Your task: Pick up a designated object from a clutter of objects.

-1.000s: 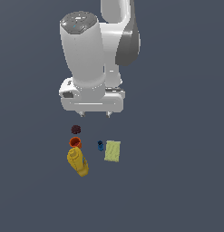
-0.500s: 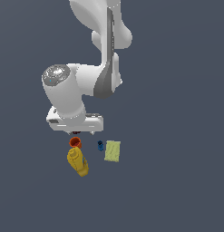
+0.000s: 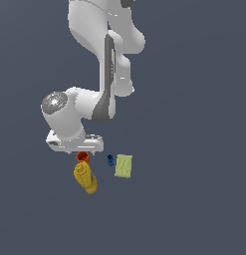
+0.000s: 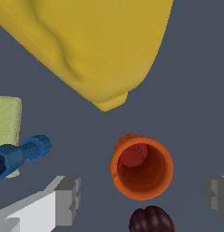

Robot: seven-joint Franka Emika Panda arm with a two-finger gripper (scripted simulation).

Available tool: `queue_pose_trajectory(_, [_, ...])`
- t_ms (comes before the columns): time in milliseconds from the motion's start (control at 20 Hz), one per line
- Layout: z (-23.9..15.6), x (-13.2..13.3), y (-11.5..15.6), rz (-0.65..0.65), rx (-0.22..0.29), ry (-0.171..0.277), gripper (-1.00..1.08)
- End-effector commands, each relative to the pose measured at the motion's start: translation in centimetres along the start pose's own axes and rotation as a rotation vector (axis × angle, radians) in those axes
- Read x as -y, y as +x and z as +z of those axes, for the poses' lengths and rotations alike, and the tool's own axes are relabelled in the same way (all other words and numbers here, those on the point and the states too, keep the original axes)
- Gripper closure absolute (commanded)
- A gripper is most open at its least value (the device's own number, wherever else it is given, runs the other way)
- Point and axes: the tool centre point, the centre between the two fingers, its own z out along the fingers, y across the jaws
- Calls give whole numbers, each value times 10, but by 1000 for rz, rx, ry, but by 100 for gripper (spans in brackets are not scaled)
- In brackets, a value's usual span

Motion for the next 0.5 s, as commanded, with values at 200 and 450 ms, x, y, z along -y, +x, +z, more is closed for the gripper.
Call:
queue_pose_trajectory(200, [8,-6,-1,-1,-1,-2,-92])
queue_pose_trajectory(450, [17,-6,-1,-1,-1,-2,-92])
